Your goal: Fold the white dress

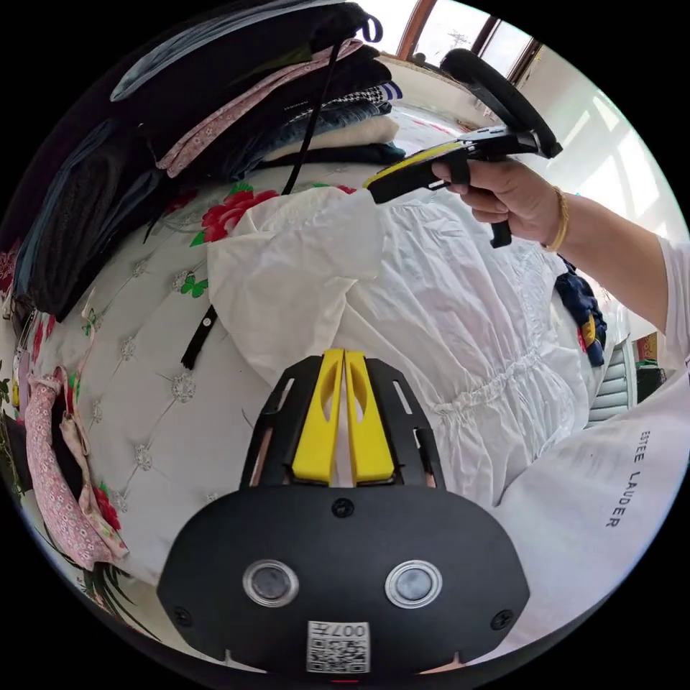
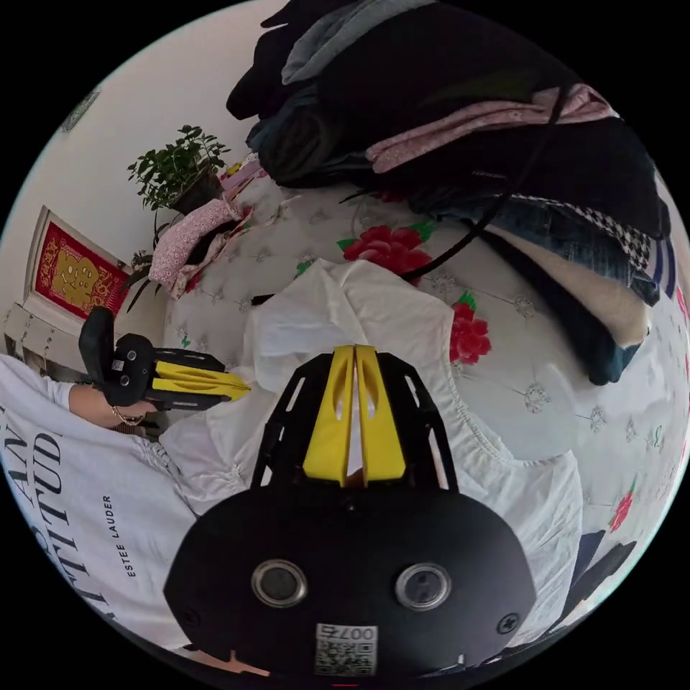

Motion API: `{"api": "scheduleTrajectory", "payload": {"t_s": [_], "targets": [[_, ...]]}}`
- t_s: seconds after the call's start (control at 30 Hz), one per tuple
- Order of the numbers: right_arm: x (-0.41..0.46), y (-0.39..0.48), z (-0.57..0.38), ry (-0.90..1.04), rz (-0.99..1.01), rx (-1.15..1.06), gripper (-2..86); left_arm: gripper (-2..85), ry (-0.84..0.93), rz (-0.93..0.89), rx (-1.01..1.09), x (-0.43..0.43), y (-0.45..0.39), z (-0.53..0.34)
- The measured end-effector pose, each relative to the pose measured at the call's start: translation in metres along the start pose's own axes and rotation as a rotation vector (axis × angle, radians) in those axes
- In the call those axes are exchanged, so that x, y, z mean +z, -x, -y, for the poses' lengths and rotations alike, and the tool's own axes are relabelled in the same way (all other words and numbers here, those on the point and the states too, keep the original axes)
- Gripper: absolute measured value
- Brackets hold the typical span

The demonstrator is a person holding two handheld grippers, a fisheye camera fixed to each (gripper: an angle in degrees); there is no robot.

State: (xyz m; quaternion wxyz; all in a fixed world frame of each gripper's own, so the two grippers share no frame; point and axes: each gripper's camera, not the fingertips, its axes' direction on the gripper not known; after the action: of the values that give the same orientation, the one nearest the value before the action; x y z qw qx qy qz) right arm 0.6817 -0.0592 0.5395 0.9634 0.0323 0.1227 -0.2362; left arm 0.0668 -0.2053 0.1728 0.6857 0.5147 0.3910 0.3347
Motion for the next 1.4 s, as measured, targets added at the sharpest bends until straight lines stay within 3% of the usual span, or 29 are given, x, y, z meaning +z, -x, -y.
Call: {"api": "scheduleTrajectory", "payload": {"t_s": [0.13, 0.23, 0.33, 0.43, 0.53, 0.6, 0.67, 0.77, 0.83, 1.0, 1.13, 1.27, 1.4], "targets": [[-0.069, -0.041, -0.037, -0.176, -0.035, 0.110, 0.1, -0.7, -0.048, -0.070, 0.069, -0.016, -0.001, -0.022], [-0.073, -0.080, -0.062, -0.153, -0.096, 0.257, 0.9, 0.1, -0.123, -0.081, 0.091, -0.028, 0.000, -0.026], [-0.074, -0.110, -0.077, -0.117, -0.017, 0.377, 2.3, 4.1, -0.123, -0.076, 0.101, -0.018, 0.001, -0.012], [-0.096, -0.115, -0.106, -0.217, 0.019, 0.475, 3.4, 6.4, -0.022, -0.076, 0.091, 0.010, 0.006, 0.002], [-0.105, -0.105, -0.133, -0.298, 0.185, 0.485, 4.6, 6.5, 0.008, -0.087, 0.066, 0.019, 0.014, 0.007], [-0.094, -0.092, -0.136, -0.257, 0.273, 0.449, 5.1, 5.9, -0.094, -0.104, 0.034, -0.007, 0.024, 0.014], [-0.068, -0.070, -0.131, -0.112, 0.229, 0.376, 5.3, 5.5, -0.142, -0.120, 0.026, -0.020, 0.030, 0.024], [-0.042, -0.061, -0.132, 0.046, 0.130, 0.353, 5.7, 5.8, -0.064, -0.090, 0.015, 0.009, 0.041, 0.041], [-0.067, -0.069, -0.142, -0.038, 0.142, 0.416, 5.9, 5.6, 0.079, -0.073, -0.045, 0.045, 0.054, 0.050], [-0.186, -0.101, -0.225, -0.309, 0.031, 0.622, 6.7, 4.1, -0.051, -0.112, -0.139, 0.010, 0.072, 0.063], [-0.274, -0.138, -0.393, -0.571, -0.110, 1.108, 7.9, 3.8, -0.057, -0.152, -0.260, -0.003, 0.092, 0.061], [-0.289, -0.149, -0.514, -0.743, -0.002, 1.446, 8.7, 3.6, -0.057, -0.194, -0.386, -0.019, 0.109, 0.051], [-0.275, -0.154, -0.532, -0.869, 0.141, 1.510, 7.1, 2.8, -0.040, -0.164, -0.441, -0.039, 0.108, 0.048]]}}
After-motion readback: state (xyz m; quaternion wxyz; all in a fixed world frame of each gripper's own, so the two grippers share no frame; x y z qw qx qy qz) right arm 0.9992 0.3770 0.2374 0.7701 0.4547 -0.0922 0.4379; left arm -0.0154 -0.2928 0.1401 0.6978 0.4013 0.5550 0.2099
